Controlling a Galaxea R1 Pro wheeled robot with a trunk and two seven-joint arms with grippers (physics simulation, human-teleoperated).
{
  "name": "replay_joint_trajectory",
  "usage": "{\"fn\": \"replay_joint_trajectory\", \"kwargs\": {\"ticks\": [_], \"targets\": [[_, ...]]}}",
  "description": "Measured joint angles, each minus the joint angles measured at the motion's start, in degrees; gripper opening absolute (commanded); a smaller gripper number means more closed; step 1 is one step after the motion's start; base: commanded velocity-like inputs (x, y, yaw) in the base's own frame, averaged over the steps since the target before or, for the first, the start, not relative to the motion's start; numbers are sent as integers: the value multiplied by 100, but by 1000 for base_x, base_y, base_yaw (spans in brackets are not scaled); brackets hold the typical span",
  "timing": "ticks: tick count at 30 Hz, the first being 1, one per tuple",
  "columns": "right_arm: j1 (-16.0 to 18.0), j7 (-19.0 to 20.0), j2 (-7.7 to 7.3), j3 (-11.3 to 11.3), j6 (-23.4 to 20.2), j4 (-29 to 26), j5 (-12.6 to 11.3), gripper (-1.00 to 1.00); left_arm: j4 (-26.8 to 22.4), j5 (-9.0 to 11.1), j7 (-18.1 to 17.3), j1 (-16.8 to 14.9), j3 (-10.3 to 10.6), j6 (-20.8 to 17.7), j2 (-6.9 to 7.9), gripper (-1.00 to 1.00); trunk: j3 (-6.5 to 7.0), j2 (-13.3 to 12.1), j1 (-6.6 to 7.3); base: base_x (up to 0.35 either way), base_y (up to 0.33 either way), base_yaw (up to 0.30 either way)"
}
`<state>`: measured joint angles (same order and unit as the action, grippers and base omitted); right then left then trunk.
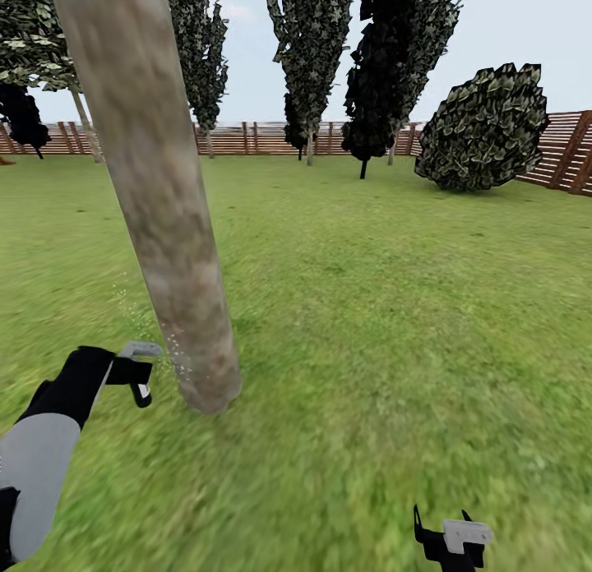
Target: In the garden, pick up the pesticide atomizer on the floor and spray pesticide onto both trees until each tree trunk is fully covered.
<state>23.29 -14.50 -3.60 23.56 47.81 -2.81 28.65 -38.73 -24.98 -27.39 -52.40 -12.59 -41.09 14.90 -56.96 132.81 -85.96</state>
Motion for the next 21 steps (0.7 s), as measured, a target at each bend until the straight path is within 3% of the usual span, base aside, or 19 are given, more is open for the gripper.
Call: {"fn": "replay_joint_trajectory", "kwargs": {"ticks": [6, 12, 14, 18, 21], "targets": [[0, 2, -8, 1, 0, 0, 0, 100, -293, 2, -29, -24, 2, -28, -108, -100, 0, 0, 0, 218, 0, 0], [0, 8, -9, 0, -6, 0, 0, 100, -446, -11, -32, -24, 11, -44, -120, -100, 0, 0, 0, 132, 0, 0], [0, 3, -9, 0, -2, 0, 0, 100, -480, -50, -36, -35, -6, -40, -47, -100, 0, 0, 0, 5, 0, 0], [0, 7, -9, -1, -5, 0, 0, 100, -486, -34, -62, -42, -35, -41, 256, -100, 0, 0, 0, 0, 0, 0], [0, 5, -9, 0, -6, 0, 1, 100, -486, 0, -78, -29, -20, -49, 277, -100, 0, 0, 0, 0, 0, 0]]}}
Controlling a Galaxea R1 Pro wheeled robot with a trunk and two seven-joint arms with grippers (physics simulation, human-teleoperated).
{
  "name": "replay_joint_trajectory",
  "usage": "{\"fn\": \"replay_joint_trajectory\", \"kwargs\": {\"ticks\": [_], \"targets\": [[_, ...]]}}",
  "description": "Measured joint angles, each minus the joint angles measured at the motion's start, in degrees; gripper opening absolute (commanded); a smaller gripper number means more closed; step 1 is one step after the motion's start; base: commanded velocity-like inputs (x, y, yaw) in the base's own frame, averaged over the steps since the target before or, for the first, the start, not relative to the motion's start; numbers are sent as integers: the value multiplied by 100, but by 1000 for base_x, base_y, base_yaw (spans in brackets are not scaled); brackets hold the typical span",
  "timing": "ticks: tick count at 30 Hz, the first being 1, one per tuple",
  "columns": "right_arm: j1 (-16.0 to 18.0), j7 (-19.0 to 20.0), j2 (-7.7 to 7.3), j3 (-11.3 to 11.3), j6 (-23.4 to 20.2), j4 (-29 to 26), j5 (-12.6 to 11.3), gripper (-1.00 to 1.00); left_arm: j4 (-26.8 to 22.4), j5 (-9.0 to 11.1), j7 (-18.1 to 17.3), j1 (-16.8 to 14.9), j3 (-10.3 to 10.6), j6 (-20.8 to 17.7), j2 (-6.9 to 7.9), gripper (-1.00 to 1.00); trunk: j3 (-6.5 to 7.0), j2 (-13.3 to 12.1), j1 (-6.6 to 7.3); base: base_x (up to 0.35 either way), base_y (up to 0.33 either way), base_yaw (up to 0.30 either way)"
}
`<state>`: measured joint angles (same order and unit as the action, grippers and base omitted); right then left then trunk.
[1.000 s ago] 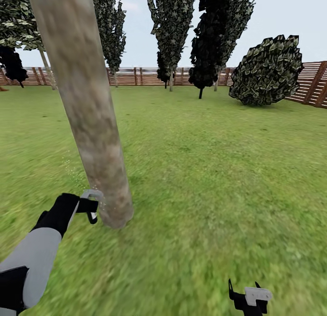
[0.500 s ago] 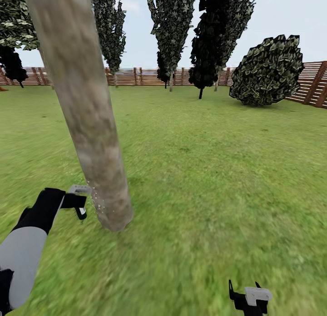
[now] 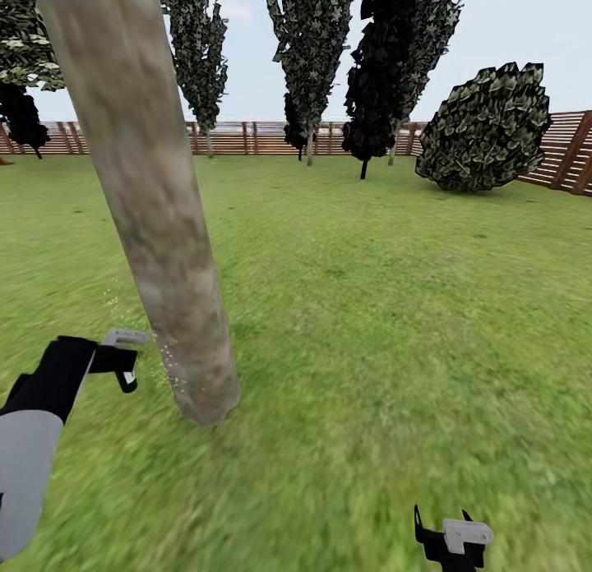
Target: In the garden, pick up the pesticide atomizer on the floor and spray pesticide onto both trees until each tree trunk is fully covered.
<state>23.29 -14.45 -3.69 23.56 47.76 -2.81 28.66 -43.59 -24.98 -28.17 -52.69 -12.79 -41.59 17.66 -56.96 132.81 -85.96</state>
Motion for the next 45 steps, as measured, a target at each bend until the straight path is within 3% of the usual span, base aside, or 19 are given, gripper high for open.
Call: {"fn": "replay_joint_trajectory", "kwargs": {"ticks": [5, 6, 10, 17, 29, 45], "targets": [[0, 2, 0, 0, 1, 0, -1, 100, -7, 20, -11, 36, 60, 1, -174, -100, 0, 0, 0, 0, 0, 0], [0, 1, 0, 0, 4, 0, -1, 100, -40, 75, -28, 6, 262, -19, -256, -100, 0, 0, 0, 0, 0, 0], [0, 1, 0, -1, 6, 0, 2, 100, -333, 4, -130, 52, 300, -8, -262, -100, 0, 0, 0, -161, -77, 0], [0, 3, 0, 0, 6, 0, 7, 100, -371, 2, -136, 58, 285, -8, -263, -100, 0, 0, 0, -136, -234, 0], [0, 0, 9, 0, 6, 0, -1, 100, -376, -4, -127, 14, 249, -8, -272, -100, 0, 0, 0, 187, -219, 178], [0, -5, 0, 2, 6, 0, -1, 100, -527, -10, -118, 40, 234, 0, -265, -100, 0, 0, 0, 45, -262, 6]]}}
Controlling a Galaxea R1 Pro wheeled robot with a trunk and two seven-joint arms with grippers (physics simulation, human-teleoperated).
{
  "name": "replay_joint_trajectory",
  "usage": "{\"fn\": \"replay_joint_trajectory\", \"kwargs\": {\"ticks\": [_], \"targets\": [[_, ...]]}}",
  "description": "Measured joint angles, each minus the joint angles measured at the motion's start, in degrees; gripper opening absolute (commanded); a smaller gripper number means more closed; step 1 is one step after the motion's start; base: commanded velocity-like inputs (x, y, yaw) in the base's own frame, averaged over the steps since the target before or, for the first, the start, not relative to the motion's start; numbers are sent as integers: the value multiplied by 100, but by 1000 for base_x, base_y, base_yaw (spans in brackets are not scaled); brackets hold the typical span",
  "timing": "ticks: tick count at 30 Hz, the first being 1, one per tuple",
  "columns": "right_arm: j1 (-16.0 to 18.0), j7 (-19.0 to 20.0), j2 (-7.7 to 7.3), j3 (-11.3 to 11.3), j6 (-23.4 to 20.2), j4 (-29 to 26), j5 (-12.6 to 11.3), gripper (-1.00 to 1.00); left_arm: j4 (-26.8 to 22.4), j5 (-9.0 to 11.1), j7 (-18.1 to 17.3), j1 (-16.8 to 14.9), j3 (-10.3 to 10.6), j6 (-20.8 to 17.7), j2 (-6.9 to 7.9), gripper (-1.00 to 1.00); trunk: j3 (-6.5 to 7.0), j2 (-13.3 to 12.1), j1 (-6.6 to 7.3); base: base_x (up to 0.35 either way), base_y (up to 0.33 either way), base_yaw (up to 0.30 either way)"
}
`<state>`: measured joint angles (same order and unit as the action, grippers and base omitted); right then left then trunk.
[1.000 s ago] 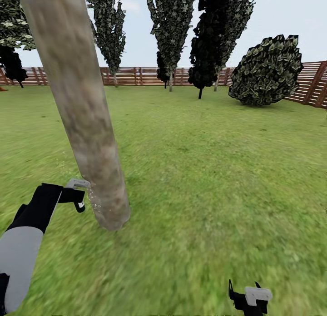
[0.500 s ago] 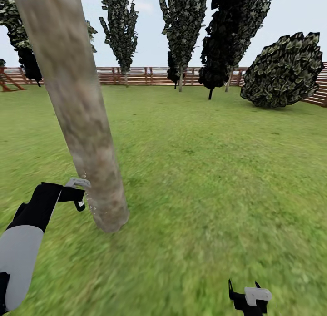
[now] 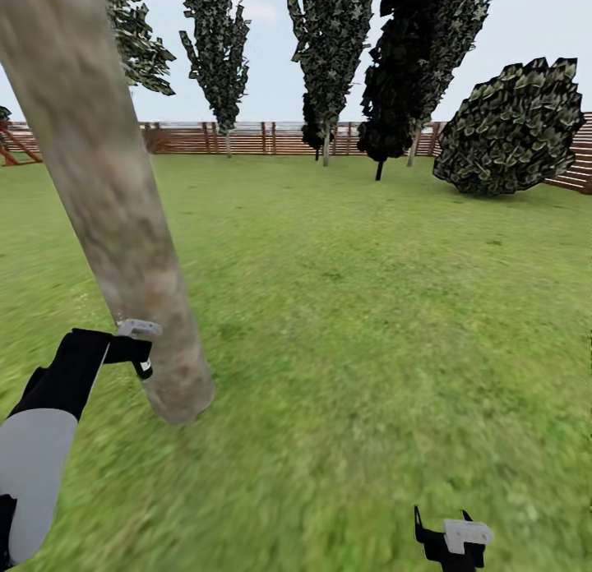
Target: In the garden, pick up the pesticide atomizer on the floor and spray pesticide onto both trees until each tree trunk is fully covered.
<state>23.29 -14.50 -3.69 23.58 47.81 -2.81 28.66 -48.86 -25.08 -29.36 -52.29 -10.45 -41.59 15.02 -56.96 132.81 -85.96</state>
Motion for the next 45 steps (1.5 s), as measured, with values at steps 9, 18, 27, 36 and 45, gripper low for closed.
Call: {"fn": "replay_joint_trajectory", "kwargs": {"ticks": [9, 18, 27, 36, 45], "targets": [[0, 0, 9, -2, 0, 0, 0, 100, -62, -9, 3, 32, -18, 0, 17, -100, 0, 0, 0, 0, -274, 220], [0, 0, 9, -2, 0, 0, 0, 100, -11, -13, 40, 59, 15, 15, 36, -100, 0, 0, 0, 43, -145, 183], [0, 0, 0, -1, 0, 0, -1, 100, -497, 47, 100, -26, -28, -7, -303, -100, 1, 0, 0, 0, -1, 2], [0, 1, 0, -2, 0, 0, 0, 100, -629, -119, 120, 201, -783, -44, -160, -100, -1, 0, -1, 0, 0, 0], [0, 2, 0, -3, 0, 0, 2, 100, -624, -226, 132, 378, -730, -54, -208, -100, 0, 0, 0, 112, -154, 0]]}}
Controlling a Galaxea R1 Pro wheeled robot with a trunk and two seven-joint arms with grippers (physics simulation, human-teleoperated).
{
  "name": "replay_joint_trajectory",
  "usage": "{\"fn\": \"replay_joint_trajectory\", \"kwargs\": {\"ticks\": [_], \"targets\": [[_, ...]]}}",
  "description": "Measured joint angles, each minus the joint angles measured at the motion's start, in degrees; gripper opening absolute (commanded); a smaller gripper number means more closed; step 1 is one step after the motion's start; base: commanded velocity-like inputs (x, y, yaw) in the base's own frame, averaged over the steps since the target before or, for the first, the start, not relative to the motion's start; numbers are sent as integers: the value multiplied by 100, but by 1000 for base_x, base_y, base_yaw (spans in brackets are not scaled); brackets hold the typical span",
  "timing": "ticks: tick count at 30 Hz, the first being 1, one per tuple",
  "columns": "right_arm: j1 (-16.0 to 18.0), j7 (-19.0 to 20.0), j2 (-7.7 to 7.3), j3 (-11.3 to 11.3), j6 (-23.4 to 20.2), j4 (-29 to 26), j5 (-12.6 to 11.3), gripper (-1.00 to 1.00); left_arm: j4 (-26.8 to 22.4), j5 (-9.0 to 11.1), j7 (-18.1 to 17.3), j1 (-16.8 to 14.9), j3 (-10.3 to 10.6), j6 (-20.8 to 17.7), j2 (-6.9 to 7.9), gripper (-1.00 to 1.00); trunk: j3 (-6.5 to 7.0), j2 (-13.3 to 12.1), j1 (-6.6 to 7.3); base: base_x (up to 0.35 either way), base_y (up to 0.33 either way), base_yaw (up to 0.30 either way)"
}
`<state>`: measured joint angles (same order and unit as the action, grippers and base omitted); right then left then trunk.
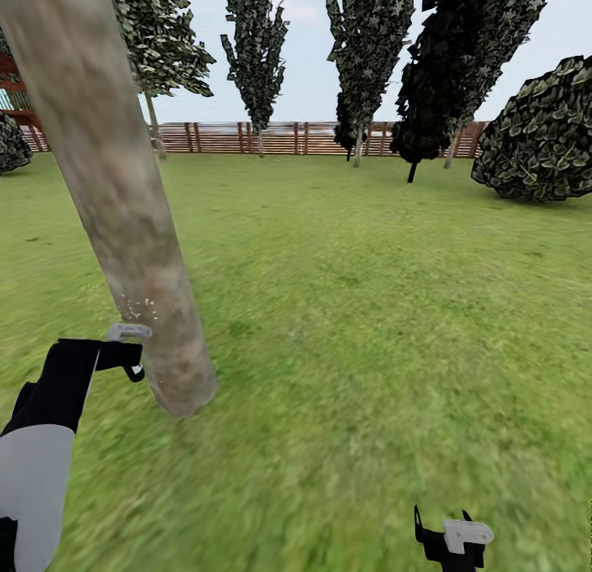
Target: In the garden, pick up the pesticide atomizer on the floor and spray pesticide onto both trees until each tree trunk is fully covered.
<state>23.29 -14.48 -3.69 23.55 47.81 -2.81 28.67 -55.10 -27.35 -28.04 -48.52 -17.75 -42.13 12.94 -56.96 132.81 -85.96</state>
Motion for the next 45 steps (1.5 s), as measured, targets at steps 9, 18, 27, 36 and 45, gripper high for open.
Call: {"fn": "replay_joint_trajectory", "kwargs": {"ticks": [9, 18, 27, 36, 45], "targets": [[0, 3, 17, 0, 0, 0, -2, 100, 18, -43, 70, 233, 10, -5, -85, -100, 0, 0, 0, 215, -151, 196], [0, 7, 18, 1, 0, 0, 6, 100, 104, 29, 477, 889, 22, 25, -257, -100, 0, 0, 0, 22, -4, 30], [0, 9, 18, 0, 0, 9, 7, 100, 157, -37, 474, 897, -42, 40, -197, -100, 0, 0, 0, 120, 142, 0], [0, 16, 18, -1, 0, 9, 7, 100, 810, 71, 481, 905, -2, 278, -382, -100, 0, 0, 0, 96, 110, 0], [0, 16, 22, -5, 0, 9, 7, 100, 1240, -11, 480, 902, -401, 1088, -52, -100, 0, 0, 0, 0, 0, 0]]}}
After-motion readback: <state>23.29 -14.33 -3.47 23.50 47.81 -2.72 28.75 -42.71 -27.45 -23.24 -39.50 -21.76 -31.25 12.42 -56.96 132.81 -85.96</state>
